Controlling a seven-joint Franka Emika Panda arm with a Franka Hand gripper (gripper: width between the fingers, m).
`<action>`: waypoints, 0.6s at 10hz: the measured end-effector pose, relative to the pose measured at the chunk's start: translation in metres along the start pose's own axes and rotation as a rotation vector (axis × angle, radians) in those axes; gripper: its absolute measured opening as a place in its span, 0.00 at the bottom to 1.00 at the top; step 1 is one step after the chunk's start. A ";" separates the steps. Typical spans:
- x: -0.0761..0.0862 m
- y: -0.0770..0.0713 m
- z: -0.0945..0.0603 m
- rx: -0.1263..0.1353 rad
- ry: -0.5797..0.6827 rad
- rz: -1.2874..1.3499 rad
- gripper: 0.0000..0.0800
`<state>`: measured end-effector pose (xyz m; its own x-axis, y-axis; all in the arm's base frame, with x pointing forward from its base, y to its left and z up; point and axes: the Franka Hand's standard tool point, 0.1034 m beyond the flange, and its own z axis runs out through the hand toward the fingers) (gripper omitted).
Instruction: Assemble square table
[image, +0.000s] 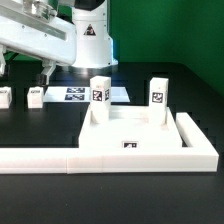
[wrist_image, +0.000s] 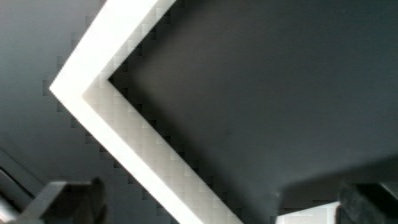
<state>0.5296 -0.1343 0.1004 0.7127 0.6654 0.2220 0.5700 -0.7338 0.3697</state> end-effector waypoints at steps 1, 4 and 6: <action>-0.009 0.002 0.002 0.017 -0.031 0.088 0.81; -0.023 0.005 0.004 0.061 -0.107 0.361 0.81; -0.026 0.011 0.004 0.094 -0.153 0.529 0.81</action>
Offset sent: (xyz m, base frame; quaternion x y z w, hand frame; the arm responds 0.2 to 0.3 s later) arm -0.0136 -0.0088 -0.0010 0.0393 -0.0534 0.2508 0.9658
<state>0.5188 -0.1599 0.0952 0.9587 0.1809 0.2196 0.1475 -0.9760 0.1599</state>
